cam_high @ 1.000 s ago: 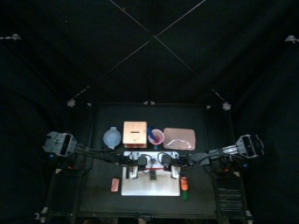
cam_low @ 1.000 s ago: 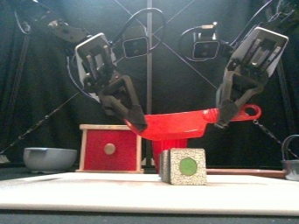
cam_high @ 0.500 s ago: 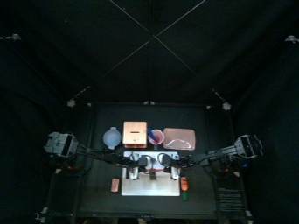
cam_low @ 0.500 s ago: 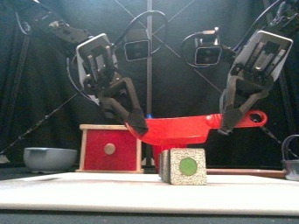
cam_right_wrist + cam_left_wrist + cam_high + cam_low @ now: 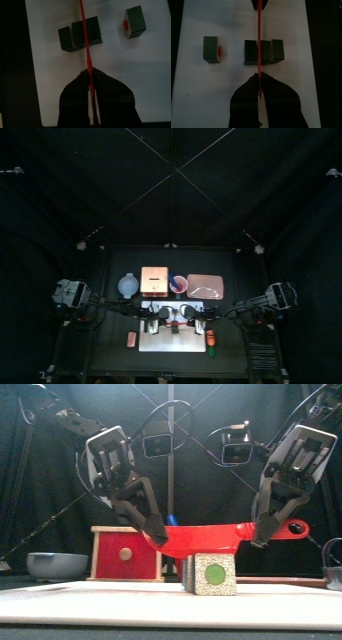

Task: Place sushi on board then cut the sushi with the knife then place the pieces on the plate
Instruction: Cut the sushi into 4 pieces

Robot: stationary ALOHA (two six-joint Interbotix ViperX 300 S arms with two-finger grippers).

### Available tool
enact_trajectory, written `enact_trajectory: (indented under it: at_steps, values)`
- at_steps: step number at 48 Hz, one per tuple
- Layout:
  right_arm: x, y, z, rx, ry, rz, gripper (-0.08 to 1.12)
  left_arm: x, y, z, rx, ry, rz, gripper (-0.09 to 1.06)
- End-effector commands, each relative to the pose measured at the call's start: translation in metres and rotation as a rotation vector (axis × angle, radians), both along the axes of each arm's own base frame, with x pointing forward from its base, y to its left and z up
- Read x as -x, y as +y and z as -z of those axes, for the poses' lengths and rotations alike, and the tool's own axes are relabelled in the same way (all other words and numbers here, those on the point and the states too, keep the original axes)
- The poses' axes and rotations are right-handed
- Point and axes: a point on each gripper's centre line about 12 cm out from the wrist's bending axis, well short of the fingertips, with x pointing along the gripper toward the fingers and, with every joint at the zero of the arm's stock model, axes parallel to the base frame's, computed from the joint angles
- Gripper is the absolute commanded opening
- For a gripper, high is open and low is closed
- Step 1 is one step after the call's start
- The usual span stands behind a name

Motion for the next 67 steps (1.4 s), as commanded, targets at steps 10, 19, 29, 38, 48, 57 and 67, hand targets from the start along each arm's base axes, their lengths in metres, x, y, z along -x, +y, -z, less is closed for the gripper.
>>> enact_trajectory:
  at_steps: [10,19,29,38,48,57,67]
  values:
    - [-0.003,0.001,0.003,-0.003,0.001,0.004,0.39,-0.004,-0.001,0.001,0.003,-0.002,-0.002,0.37]
    - [-0.003,0.001,0.016,0.003,0.040,0.004,0.39,-0.006,0.001,0.013,0.000,0.027,-0.010,0.37]
    - [-0.001,0.001,0.024,0.006,0.064,0.004,0.39,-0.005,0.002,0.022,-0.006,0.047,-0.008,0.37]
    - [-0.001,-0.001,0.024,0.010,0.065,0.005,0.39,-0.004,0.003,0.023,-0.009,0.051,-0.007,0.37]
    - [-0.003,-0.008,0.024,0.020,0.061,0.014,0.39,-0.005,0.008,0.023,-0.030,0.048,-0.001,0.37]
    - [-0.005,-0.017,0.022,0.037,0.055,0.025,0.39,-0.006,0.015,0.022,-0.050,0.043,0.002,0.37]
    - [-0.007,-0.022,0.021,0.044,0.048,0.030,0.39,-0.007,0.020,0.022,-0.060,0.040,-0.001,0.37]
